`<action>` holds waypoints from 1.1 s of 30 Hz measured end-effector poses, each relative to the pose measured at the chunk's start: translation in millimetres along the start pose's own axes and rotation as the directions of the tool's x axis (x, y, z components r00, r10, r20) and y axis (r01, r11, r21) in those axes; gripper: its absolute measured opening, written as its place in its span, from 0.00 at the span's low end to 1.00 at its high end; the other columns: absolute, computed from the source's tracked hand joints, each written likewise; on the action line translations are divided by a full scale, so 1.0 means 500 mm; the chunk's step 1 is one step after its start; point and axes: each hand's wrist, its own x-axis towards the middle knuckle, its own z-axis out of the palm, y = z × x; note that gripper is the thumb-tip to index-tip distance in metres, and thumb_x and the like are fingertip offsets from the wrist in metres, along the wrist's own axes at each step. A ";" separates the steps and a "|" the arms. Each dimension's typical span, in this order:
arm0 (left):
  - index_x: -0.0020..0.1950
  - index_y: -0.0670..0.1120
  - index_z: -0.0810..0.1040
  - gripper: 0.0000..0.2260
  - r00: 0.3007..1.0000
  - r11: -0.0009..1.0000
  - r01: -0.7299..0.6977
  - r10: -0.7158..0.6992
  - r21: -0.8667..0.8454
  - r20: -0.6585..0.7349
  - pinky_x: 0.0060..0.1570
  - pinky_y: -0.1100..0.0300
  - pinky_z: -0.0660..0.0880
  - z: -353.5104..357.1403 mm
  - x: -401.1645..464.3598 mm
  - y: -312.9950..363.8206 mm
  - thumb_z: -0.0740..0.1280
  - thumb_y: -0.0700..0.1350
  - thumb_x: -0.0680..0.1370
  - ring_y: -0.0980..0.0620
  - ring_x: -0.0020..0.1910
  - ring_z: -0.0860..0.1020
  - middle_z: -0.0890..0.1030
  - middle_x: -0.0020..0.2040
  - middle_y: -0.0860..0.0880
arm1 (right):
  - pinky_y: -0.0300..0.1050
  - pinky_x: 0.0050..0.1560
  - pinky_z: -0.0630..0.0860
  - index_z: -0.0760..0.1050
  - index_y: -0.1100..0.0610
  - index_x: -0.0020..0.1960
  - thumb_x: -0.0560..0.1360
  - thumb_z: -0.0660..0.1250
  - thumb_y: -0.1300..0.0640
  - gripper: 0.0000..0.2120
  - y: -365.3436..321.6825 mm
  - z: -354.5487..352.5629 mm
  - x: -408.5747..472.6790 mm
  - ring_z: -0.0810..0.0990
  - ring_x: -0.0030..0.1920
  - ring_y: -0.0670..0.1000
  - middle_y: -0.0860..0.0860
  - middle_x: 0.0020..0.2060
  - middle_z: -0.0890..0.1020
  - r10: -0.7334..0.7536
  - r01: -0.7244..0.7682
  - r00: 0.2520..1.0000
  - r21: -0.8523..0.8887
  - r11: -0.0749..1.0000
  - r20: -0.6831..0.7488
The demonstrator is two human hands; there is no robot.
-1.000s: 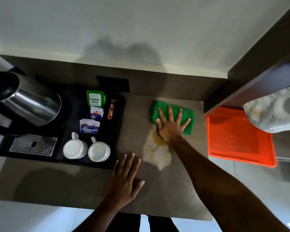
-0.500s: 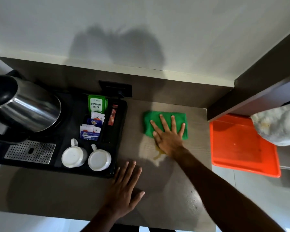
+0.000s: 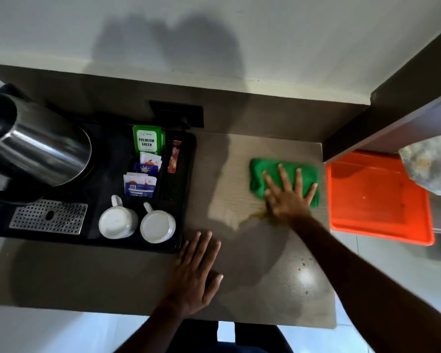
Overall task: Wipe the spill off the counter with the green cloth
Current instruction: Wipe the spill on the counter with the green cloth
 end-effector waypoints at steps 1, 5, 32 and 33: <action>0.83 0.48 0.58 0.36 1.000 1.000 0.000 0.000 -0.003 0.000 0.77 0.43 0.56 0.004 -0.001 0.000 0.63 0.61 0.78 0.42 0.82 0.55 0.58 0.83 0.43 | 0.82 0.71 0.37 0.45 0.28 0.78 0.76 0.41 0.34 0.30 0.001 -0.013 0.043 0.40 0.83 0.62 0.41 0.84 0.46 0.116 -0.114 0.993 0.070 0.991 -0.025; 0.82 0.48 0.60 0.35 1.000 1.000 0.011 -0.011 -0.020 -0.002 0.76 0.41 0.58 0.002 -0.001 0.000 0.62 0.61 0.78 0.41 0.82 0.56 0.59 0.83 0.43 | 0.85 0.70 0.41 0.52 0.34 0.80 0.80 0.50 0.40 0.28 -0.146 -0.005 0.010 0.46 0.82 0.67 0.49 0.84 0.52 0.017 -0.016 0.999 0.057 0.998 -0.027; 0.78 0.37 0.66 0.28 0.997 0.998 0.037 -0.040 -0.051 -0.065 0.74 0.39 0.66 -0.002 -0.013 0.011 0.55 0.50 0.81 0.39 0.79 0.64 0.66 0.80 0.39 | 0.83 0.71 0.47 0.55 0.35 0.80 0.80 0.52 0.38 0.29 -0.114 0.104 -0.256 0.53 0.81 0.68 0.50 0.83 0.57 -0.119 0.118 0.992 -0.027 0.993 -0.052; 0.78 0.37 0.66 0.27 0.998 0.998 0.037 -0.040 -0.044 -0.055 0.73 0.39 0.67 -0.004 -0.011 0.010 0.55 0.49 0.81 0.39 0.79 0.64 0.66 0.79 0.39 | 0.83 0.70 0.49 0.56 0.34 0.80 0.80 0.52 0.38 0.28 -0.105 0.135 -0.348 0.56 0.81 0.68 0.49 0.83 0.59 -0.158 0.157 0.987 -0.032 0.987 -0.026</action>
